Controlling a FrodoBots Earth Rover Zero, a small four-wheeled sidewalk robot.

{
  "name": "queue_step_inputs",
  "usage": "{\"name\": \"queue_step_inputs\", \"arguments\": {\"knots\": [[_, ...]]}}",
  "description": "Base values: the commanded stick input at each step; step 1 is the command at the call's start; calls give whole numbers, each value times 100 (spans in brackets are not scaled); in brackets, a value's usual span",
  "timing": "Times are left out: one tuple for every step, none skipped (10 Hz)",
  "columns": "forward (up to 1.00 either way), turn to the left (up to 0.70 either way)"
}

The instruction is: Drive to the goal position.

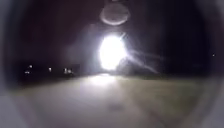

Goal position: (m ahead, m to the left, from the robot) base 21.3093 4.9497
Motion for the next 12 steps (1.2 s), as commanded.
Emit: {"name": "queue_step_inputs", "arguments": {"knots": [[100, 0], [100, 0], [100, 0], [100, 0], [100, 0], [100, 0], [100, 0], [100, 0], [100, 0], [100, 0], [100, 0], [100, 0]]}}
